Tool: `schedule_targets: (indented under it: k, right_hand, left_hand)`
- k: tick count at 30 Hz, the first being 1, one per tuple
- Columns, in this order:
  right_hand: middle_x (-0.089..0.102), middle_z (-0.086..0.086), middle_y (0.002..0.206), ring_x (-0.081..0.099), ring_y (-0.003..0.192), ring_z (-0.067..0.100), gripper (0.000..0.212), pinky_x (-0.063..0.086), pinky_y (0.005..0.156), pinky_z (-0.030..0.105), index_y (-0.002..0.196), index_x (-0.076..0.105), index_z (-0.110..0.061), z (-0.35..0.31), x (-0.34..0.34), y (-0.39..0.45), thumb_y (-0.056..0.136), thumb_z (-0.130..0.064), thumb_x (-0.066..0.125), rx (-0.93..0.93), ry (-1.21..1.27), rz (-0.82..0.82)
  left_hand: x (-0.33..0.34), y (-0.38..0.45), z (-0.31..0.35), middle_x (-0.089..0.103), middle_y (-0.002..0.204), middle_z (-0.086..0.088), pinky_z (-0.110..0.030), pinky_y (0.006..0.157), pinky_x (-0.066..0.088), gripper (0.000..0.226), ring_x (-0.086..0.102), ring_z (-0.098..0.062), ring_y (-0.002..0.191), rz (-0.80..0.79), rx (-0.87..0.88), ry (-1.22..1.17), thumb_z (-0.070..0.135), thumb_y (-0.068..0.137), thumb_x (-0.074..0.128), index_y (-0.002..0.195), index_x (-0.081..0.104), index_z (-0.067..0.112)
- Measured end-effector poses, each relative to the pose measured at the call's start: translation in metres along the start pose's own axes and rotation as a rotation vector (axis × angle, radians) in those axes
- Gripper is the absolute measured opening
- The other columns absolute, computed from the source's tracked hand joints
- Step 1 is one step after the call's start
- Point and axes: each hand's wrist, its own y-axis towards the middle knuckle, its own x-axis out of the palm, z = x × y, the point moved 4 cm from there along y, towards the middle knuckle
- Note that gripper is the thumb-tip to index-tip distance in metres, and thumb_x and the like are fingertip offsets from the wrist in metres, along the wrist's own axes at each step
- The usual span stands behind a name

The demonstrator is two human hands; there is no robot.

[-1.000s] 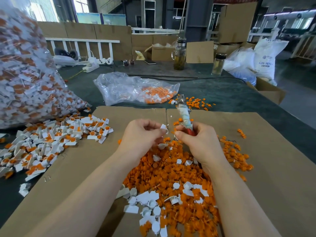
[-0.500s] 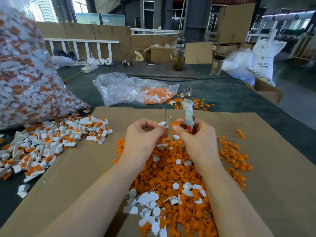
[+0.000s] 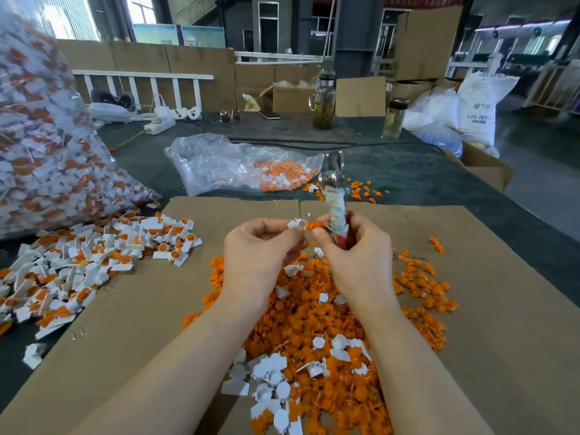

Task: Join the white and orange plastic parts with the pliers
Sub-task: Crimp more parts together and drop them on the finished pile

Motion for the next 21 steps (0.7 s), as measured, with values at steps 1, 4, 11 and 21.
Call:
schedule_targets:
  k: [1, 4, 11, 21]
  right_hand:
    - [0.06, -0.02, 0.065, 0.059, 0.067, -0.007, 0.016, 0.044, 0.061, 0.008, 0.097, 0.071, -0.016, -0.0006, 0.0001, -0.0002, 0.083, -0.02, 0.076, -0.008, -0.006, 0.005]
    - [0.063, -0.015, 0.074, 0.06, 0.07, -0.006, 0.018, 0.045, 0.062, 0.008, 0.099, 0.071, -0.015, -0.0018, -0.0008, -0.0003, 0.083, -0.021, 0.076, -0.019, -0.019, 0.016]
    - [0.065, -0.013, 0.078, 0.06, 0.071, -0.003, 0.021, 0.044, 0.061, 0.008, 0.1, 0.071, -0.013, -0.0033, -0.0015, -0.0014, 0.082, -0.023, 0.076, -0.032, -0.065, 0.035]
    - [0.066, -0.015, 0.077, 0.062, 0.074, -0.002, 0.017, 0.05, 0.061, 0.014, 0.096, 0.069, -0.018, -0.0009, 0.0001, -0.0019, 0.082, -0.021, 0.077, -0.019, -0.123, -0.002]
  left_hand:
    - [0.0, -0.0001, 0.0002, 0.075, 0.072, -0.009, -0.02, 0.059, 0.056, 0.006, 0.075, -0.019, 0.071, 0.001, 0.006, 0.012, 0.004, 0.082, 0.077, 0.081, 0.072, 0.008]
    - [0.0004, -0.0007, 0.0008, 0.075, 0.07, -0.007, -0.02, 0.059, 0.057, 0.006, 0.075, -0.018, 0.069, 0.011, 0.032, 0.072, 0.006, 0.08, 0.079, 0.08, 0.073, 0.008]
    - [0.0009, -0.0023, 0.0013, 0.074, 0.067, 0.003, -0.022, 0.059, 0.056, 0.007, 0.073, -0.01, 0.064, 0.043, 0.12, 0.208, 0.017, 0.078, 0.082, 0.077, 0.075, 0.02]
    - [0.0028, -0.0067, 0.0079, 0.072, 0.065, 0.014, -0.011, 0.054, 0.05, 0.014, 0.069, -0.001, 0.062, 0.028, 0.254, 0.37, 0.017, 0.079, 0.081, 0.074, 0.075, 0.029]
